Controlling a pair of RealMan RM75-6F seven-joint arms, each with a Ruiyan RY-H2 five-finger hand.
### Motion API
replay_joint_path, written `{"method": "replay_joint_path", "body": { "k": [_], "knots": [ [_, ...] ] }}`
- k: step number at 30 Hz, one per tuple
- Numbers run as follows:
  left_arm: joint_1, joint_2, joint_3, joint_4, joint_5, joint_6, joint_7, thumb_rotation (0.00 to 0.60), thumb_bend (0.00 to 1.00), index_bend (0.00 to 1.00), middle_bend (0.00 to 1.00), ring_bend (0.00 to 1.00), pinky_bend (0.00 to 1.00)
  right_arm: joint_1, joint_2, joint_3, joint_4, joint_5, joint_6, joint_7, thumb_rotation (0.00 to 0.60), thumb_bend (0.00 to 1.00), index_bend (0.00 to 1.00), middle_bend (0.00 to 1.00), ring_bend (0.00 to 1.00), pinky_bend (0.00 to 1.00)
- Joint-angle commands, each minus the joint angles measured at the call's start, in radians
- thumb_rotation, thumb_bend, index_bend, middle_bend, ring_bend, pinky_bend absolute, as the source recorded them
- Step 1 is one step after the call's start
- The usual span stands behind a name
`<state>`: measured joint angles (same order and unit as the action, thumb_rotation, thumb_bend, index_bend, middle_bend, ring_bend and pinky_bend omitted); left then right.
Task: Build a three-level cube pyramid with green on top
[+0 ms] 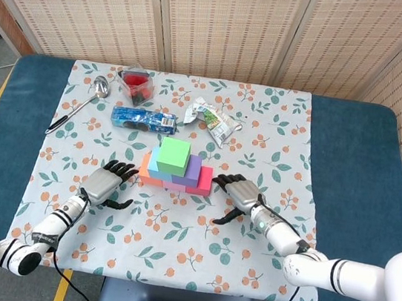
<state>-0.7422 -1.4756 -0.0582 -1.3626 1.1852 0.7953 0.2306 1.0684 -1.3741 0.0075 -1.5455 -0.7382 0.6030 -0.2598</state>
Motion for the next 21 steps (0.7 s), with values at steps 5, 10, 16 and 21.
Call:
{"method": "replay_joint_path", "body": {
  "k": [5,10,16,21],
  "knots": [
    [-0.004,0.001,0.000,-0.003,0.005,-0.003,0.003,0.169,0.34,0.00,0.00,0.00,0.00,0.003,-0.011,0.000,0.013,-0.002,-0.003,0.002,0.340,0.02,0.00,0.00,0.00,0.00],
    [-0.008,-0.001,-0.002,-0.003,0.005,-0.005,0.005,0.166,0.34,0.00,0.00,0.00,0.00,0.006,-0.019,0.001,0.020,-0.001,-0.005,0.005,0.341,0.02,0.00,0.00,0.00,0.00],
    [-0.010,0.001,-0.004,-0.005,0.003,-0.007,0.004,0.171,0.34,0.00,0.00,0.00,0.00,0.011,-0.025,0.001,0.025,0.000,-0.007,0.003,0.341,0.02,0.00,0.00,0.00,0.00],
    [-0.008,0.003,-0.003,-0.007,0.003,-0.005,0.001,0.169,0.34,0.00,0.00,0.00,0.00,0.011,-0.020,-0.009,0.020,0.005,-0.004,-0.003,0.340,0.02,0.00,0.00,0.00,0.00]
  ]
}}
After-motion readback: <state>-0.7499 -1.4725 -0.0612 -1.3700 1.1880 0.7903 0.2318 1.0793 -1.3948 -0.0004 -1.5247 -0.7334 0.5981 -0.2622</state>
